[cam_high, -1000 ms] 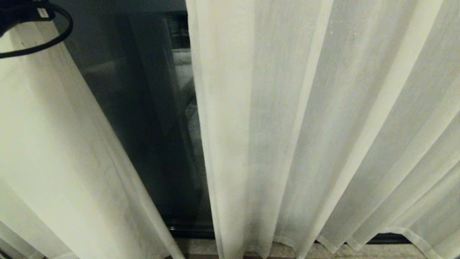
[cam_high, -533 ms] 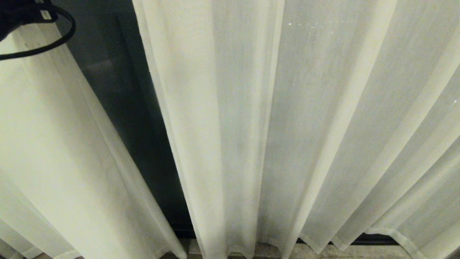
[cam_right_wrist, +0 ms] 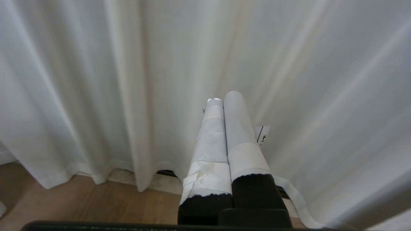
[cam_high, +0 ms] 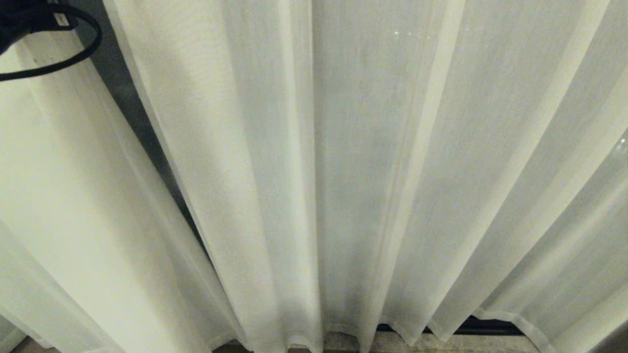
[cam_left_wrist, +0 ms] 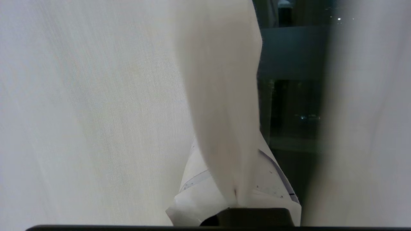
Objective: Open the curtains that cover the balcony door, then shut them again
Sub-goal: Close the inner curtains on both sides
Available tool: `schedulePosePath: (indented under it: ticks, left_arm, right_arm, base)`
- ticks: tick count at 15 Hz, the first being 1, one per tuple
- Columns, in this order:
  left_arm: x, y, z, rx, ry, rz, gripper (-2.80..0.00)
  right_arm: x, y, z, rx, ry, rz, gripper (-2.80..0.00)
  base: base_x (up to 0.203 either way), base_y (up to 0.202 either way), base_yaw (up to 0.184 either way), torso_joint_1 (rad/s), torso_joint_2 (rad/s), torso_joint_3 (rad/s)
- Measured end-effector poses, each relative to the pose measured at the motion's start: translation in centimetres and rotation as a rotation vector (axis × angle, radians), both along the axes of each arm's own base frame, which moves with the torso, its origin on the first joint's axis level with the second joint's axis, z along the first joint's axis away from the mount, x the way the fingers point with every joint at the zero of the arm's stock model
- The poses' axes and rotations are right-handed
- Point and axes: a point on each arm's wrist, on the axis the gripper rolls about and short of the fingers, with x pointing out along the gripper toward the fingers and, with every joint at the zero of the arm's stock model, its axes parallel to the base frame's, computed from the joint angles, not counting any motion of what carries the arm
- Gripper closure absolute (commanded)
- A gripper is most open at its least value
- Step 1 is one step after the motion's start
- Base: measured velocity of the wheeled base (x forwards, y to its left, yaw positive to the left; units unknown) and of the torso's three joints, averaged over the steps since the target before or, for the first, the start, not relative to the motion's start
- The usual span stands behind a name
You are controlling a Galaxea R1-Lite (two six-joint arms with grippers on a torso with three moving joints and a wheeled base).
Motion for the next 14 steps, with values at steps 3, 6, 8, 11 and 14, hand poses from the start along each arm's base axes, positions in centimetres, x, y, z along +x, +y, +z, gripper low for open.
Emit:
schedulePosePath:
  ticks: [3, 6, 8, 11, 14]
  left_arm:
    - [-0.09, 0.0, 0.06, 0.0, -0.002, 0.0, 0.0]
    - [-0.18, 0.01, 0.11, -0.001, -0.005, 0.001, 0.0]
    - [-0.22, 0.01, 0.13, 0.0, -0.006, 0.001, 0.0]
    - [-0.22, 0.01, 0.13, 0.0, -0.006, 0.001, 0.0]
    - [-0.23, -0.01, 0.13, -0.001, -0.006, -0.001, 0.0]
  right_arm:
    - [0.0, 0.0, 0.0, 0.0, 0.0, 0.0, 0.0]
    - [0.0, 0.0, 0.0, 0.0, 0.0, 0.0, 0.0]
    - [0.0, 0.0, 0.01, 0.0, -0.001, 0.0, 0.0]
    - [0.0, 0.0, 0.0, 0.0, 0.0, 0.0, 0.0]
    - [0.0, 0.0, 0.0, 0.0, 0.0, 0.0, 0.0]
  base:
    - [0.0, -0.189, 0.0, 0.002, 0.0, 0.0]
    - [0.0, -0.191, 0.001, 0.003, 0.0, 0.002]
    - [0.0, -0.19, -0.003, 0.003, 0.0, 0.002]
    - [0.0, -0.187, -0.001, 0.001, 0.0, 0.003]
    - [0.0, -0.188, -0.001, 0.003, 0.0, 0.002]
